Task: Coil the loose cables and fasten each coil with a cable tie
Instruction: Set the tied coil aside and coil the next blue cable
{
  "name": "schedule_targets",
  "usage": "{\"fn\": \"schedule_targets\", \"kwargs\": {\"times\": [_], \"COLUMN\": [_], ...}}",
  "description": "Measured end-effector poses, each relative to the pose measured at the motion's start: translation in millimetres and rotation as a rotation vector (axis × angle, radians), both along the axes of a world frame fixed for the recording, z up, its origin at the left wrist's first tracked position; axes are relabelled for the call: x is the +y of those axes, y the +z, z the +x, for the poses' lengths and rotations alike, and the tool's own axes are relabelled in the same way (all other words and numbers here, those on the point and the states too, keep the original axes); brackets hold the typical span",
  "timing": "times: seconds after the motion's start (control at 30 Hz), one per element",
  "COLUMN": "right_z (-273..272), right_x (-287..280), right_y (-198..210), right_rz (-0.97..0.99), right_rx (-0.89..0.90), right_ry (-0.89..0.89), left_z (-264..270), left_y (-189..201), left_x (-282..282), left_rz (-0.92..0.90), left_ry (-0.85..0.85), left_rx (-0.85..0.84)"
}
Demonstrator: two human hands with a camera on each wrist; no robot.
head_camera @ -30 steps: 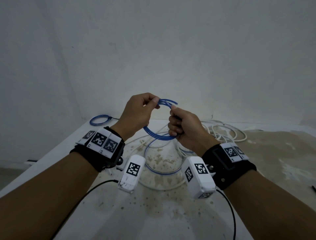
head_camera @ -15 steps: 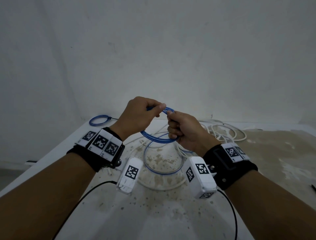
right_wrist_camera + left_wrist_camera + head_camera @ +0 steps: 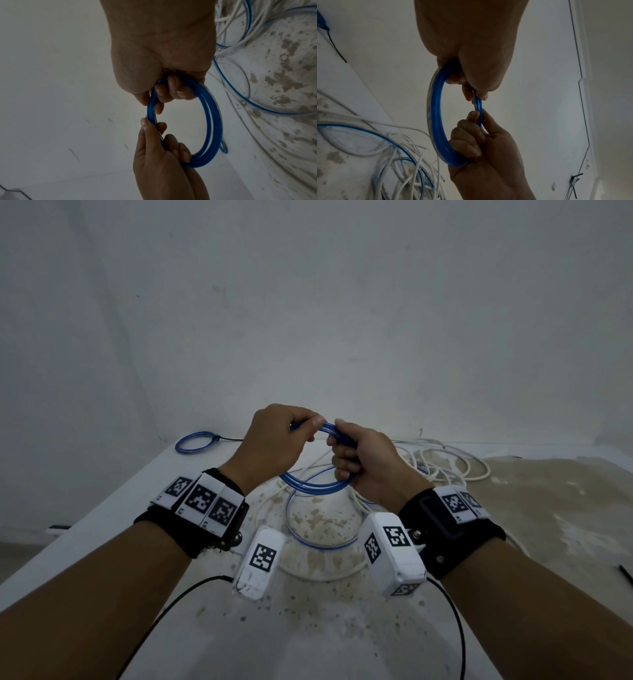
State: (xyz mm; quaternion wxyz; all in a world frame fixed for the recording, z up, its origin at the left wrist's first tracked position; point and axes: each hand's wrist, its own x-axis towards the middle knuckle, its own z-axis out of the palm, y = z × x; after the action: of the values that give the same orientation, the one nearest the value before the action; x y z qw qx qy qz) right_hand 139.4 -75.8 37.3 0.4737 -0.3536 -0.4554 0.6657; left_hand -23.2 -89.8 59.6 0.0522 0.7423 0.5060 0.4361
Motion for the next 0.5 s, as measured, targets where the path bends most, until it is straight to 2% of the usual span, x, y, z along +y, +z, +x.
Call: {"fn": "schedule_targets", "kwargs": {"times": [0.23,0.3,0.5], "right_z": [-2.1,-2.3,5.6], "right_x": [0.5,1.4,1.0], "right_y": [0.3,-0.4,-2.3], "right_rz": [0.023,0.023,-0.074], "right_rx": [-0.06,-0.052,0.16], "right_ry": [-0.013,-0.003,0.142], "left_z": [2.5,2.9,2.4], "left_y": [-5.7,-7.8,-6.6], "left_x": [0.3,0.7,3.5], "left_rz": [0.045,0.053,0.04], "left_ry": [-0.039,-0.052,-0.019], "left_rx": [0.089,0.063,-0.053]}}
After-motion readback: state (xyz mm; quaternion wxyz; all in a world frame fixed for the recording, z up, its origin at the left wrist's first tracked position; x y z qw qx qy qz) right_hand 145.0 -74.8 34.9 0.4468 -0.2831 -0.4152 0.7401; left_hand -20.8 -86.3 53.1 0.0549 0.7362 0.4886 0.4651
